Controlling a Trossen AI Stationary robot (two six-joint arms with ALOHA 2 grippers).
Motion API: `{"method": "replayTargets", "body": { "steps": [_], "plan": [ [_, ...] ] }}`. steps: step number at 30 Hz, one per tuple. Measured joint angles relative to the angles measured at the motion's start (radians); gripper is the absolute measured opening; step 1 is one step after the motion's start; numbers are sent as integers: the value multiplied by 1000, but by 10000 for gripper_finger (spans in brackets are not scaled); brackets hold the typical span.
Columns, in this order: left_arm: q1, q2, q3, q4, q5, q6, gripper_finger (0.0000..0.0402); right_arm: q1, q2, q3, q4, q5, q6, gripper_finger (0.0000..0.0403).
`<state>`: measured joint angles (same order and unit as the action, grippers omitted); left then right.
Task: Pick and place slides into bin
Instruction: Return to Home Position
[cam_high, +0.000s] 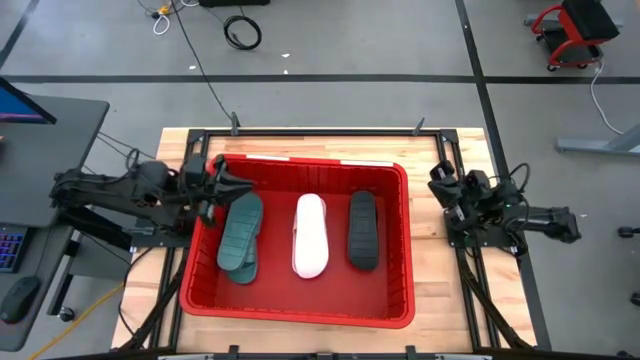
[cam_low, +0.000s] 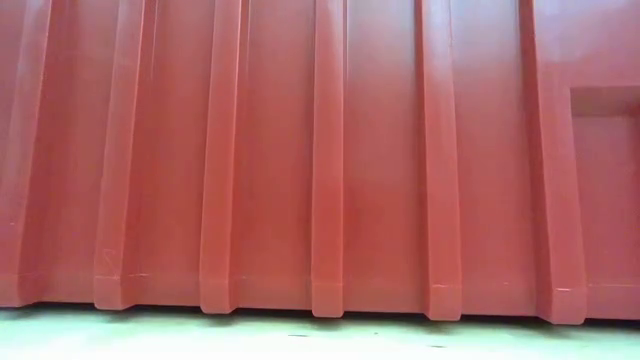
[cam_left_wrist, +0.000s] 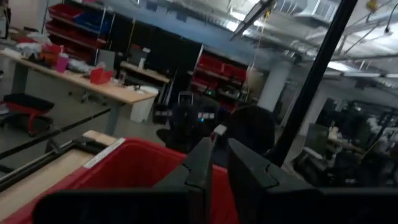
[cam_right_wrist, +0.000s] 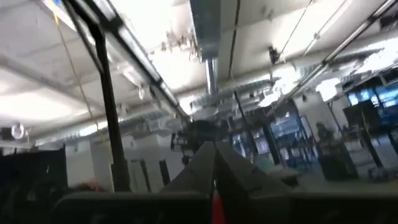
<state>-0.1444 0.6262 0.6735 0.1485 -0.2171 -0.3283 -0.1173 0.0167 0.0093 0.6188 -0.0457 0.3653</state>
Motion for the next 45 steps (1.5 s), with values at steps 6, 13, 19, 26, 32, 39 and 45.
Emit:
{"method": "replayTargets", "body": {
  "steps": [6, 13, 19, 26, 32, 39, 45],
  "plan": [
    [12, -54, 0, 5, 0, 0, 59, -95, 10, 0, -174, -90, -44, 22],
    [13, -86, -119, 158, 0, 0, 64, -112, 91, 1, -398, -43, -75, 22],
    [13, -283, -458, 346, 0, 0, 58, -111, 110, 1, -401, -31, -82, 22],
    [24, -623, -647, 150, 32, -23, 53, -111, 110, 13, -357, -38, -78, 22],
    [48, -624, -656, 104, 106, -4, 52, -109, 115, 34, -341, -41, -79, 22],
    [48, -599, -667, 362, 93, -1, 57, -109, 129, 33, -345, -35, -79, 22],
    [48, -598, -635, 380, 92, 0, 61, -109, 136, 34, -346, -39, -79, 22]
  ]
}}
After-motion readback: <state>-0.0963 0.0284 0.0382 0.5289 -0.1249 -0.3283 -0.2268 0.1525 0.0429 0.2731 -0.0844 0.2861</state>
